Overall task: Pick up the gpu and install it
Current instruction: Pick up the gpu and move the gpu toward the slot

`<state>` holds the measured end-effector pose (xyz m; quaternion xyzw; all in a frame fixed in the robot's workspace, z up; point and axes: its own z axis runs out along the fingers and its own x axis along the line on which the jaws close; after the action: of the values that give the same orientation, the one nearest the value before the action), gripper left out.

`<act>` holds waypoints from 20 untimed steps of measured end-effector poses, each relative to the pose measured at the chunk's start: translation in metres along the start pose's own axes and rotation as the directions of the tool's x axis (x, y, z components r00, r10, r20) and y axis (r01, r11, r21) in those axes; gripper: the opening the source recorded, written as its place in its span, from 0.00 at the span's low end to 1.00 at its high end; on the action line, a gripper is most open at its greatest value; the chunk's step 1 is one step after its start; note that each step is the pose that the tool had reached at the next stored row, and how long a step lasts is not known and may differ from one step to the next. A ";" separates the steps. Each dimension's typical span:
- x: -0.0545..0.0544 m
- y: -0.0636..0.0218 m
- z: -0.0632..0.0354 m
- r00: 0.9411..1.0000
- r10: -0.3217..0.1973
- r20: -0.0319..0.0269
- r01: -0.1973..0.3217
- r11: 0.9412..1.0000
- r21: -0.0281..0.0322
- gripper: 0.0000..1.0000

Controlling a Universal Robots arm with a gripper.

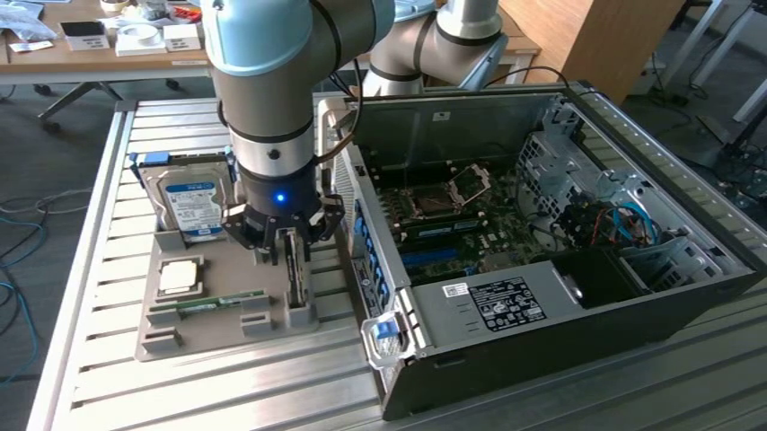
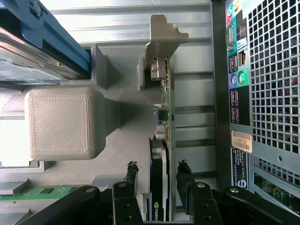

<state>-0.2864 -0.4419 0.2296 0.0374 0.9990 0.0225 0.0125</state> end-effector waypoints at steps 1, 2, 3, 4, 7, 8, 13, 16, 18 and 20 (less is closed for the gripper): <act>0.000 0.0000 0.0000 1.000 0.000 0.000 0.000 1.000 0.000 0.47; 0.000 0.0000 0.0000 1.000 0.000 0.000 0.000 1.000 0.000 0.47; 0.000 0.0000 0.0000 1.000 0.000 0.000 0.000 1.000 0.000 0.47; 0.000 0.0000 0.0000 1.000 0.000 0.000 0.000 1.000 0.000 0.47; 0.000 0.0000 0.0000 1.000 0.000 0.000 0.000 1.000 0.000 0.47; 0.000 0.0000 0.0000 1.000 0.000 0.000 0.000 1.000 0.000 0.46; 0.000 0.0000 0.0000 1.000 0.000 0.000 0.000 1.000 0.000 0.39; 0.000 -0.0001 0.0001 1.000 0.000 0.000 0.000 1.000 0.000 0.39; -0.001 -0.0001 0.0001 1.000 0.000 0.000 0.000 1.000 0.000 0.39; -0.001 -0.0001 0.0001 1.000 0.000 0.000 0.000 1.000 0.000 0.39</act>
<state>-0.2857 -0.4420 0.2295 0.0374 0.9990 0.0225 0.0125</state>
